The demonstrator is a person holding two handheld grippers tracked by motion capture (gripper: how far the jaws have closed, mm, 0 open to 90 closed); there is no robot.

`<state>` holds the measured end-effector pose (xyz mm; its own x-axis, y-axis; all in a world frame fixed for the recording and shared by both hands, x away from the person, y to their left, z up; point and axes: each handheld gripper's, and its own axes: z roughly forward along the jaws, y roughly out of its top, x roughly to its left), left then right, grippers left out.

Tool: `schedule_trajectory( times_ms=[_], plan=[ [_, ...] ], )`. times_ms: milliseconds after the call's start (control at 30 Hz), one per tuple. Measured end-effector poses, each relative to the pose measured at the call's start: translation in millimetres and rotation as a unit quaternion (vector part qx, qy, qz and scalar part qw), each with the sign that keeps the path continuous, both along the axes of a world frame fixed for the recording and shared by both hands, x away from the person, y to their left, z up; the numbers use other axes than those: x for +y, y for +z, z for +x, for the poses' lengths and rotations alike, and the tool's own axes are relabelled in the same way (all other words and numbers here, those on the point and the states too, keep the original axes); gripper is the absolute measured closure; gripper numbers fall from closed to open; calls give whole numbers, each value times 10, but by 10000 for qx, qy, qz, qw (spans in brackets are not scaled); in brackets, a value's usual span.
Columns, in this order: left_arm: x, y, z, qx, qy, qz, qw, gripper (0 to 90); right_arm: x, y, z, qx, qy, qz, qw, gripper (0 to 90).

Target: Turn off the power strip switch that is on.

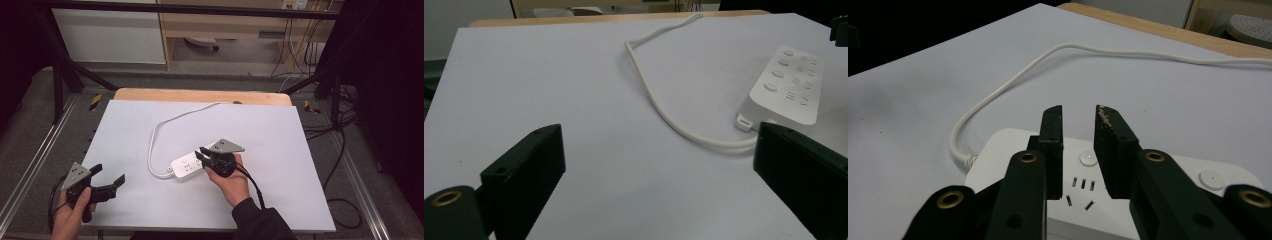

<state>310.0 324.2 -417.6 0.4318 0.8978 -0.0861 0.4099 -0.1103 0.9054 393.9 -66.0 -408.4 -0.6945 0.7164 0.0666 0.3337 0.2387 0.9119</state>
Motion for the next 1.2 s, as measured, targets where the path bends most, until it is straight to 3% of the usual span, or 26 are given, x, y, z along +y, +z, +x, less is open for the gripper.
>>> schedule_trajectory(
  times_ms=[167, 500, 1200],
  plan=[
    [1, 1, 0, 6, -1, 11, 10000, 62, 21, -23, -15, -47, 55, 34, 10000, 841],
    [3, 0, 0, -4, 0, 2, 10000, 62, 83, -67, -24, -70, 87, 42, 9999, 900],
    [5, -2, 2, 0, 9, 34, 10000, 62, 155, -150, -45, -25, 166, -15, 9999, 900]
  ],
)
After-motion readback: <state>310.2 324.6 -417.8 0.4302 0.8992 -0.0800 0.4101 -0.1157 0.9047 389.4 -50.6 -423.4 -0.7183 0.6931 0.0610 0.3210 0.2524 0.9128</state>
